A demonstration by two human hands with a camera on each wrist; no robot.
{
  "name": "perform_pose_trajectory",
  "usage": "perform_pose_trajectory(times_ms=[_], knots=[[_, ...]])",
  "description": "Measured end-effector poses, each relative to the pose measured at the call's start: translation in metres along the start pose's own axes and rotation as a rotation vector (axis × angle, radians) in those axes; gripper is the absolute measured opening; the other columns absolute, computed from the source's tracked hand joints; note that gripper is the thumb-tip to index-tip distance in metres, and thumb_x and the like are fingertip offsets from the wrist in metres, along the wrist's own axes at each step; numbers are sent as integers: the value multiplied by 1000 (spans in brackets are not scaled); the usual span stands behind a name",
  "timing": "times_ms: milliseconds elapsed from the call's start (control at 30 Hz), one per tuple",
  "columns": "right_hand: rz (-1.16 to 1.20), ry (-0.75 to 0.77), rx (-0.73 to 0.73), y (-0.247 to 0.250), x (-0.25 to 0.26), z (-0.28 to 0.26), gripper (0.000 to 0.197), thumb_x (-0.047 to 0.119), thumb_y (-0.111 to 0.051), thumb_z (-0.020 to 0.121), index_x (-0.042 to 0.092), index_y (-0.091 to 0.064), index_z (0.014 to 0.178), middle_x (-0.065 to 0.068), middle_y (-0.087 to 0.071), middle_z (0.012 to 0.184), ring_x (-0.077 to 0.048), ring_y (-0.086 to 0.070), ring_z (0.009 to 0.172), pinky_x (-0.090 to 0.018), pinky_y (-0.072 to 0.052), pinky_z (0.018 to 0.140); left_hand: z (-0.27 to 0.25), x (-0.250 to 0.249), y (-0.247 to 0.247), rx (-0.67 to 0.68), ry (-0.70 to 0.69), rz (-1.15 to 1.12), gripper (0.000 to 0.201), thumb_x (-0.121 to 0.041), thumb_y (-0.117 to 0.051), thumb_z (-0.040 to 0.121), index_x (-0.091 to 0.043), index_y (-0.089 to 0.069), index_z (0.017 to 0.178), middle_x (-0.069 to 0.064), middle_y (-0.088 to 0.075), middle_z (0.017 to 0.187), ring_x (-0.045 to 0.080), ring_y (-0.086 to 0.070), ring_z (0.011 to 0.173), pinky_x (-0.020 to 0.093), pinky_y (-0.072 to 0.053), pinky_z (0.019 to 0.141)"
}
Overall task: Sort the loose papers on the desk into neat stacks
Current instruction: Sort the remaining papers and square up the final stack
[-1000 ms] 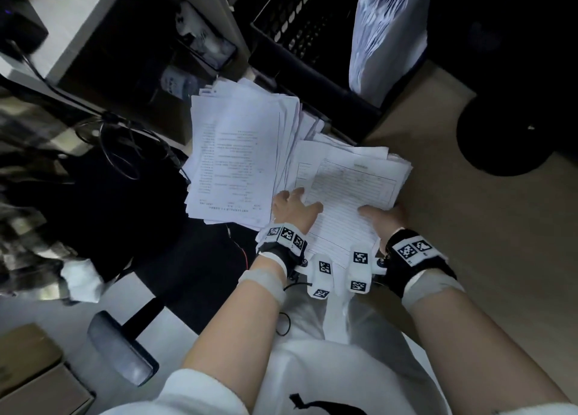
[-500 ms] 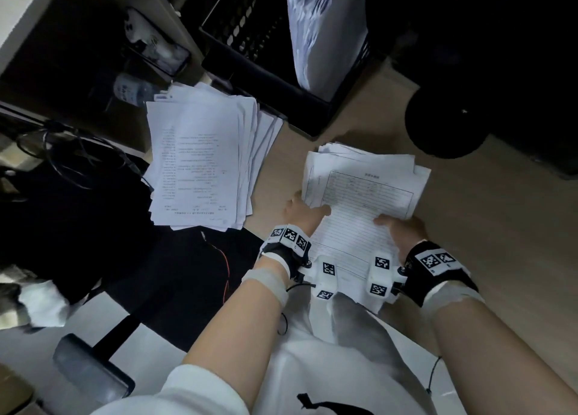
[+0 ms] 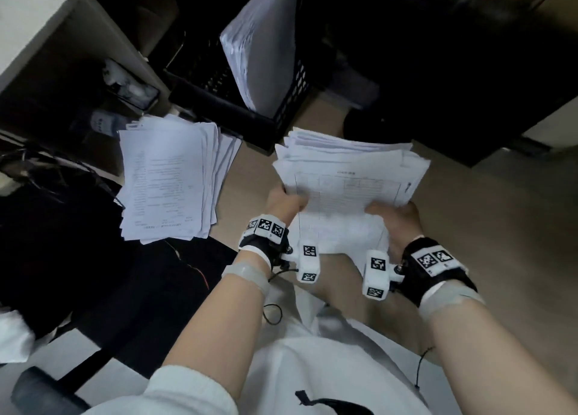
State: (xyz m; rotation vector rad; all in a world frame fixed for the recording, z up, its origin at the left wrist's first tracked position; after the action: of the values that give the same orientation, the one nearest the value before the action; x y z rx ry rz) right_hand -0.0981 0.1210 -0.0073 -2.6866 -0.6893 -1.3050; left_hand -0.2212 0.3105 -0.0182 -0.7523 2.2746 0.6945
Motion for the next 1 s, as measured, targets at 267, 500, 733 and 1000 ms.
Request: perform_pose_trajectory(times_ms=[267,500,733,1000], knots=[[132,295,18,31,91,-37,13,4,-75,81,16,-71,81,9,-74,81,-8,-72,79,-23,-56,72,-68,-88,-20,-218,-515,-384,35,6,-61,86,-13,-61,115,7,-68,118,23,-63,113,41,-51,102],[-75,164,54,44,39,-6,33,9,-73,86,20,-58,113,6,-58,87,-13,-56,93,-24,-46,70,-53,-51,-30,-92,-388,-154,66,8,-66,78,-7,-41,137,10,-61,122,12,-60,94,21,-50,83],[-109,170,-76,32,41,14,12,8,-74,82,8,-65,90,-9,-66,84,-22,-61,71,-29,-45,64,-27,-63,-36,-98,-321,-132,37,-17,-61,63,-7,-65,99,1,-69,85,18,-65,78,33,-53,77],[82,227,-96,17,76,16,10,15,-72,85,21,-67,92,6,-71,86,-8,-68,75,-21,-50,60,-21,-92,-21,-137,-464,-239,33,-6,-66,80,-25,-59,107,-6,-67,105,6,-64,100,26,-52,91]])
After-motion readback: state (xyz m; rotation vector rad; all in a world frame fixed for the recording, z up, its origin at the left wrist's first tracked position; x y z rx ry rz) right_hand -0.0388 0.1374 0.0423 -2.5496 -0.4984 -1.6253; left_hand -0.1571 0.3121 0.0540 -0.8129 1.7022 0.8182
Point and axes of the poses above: each hand's wrist, its own z-axis towards the middle knuckle, its own y-axis out of the back of the hand, x = y × z, the point moved 2 cm from there along z, towards the middle knuckle
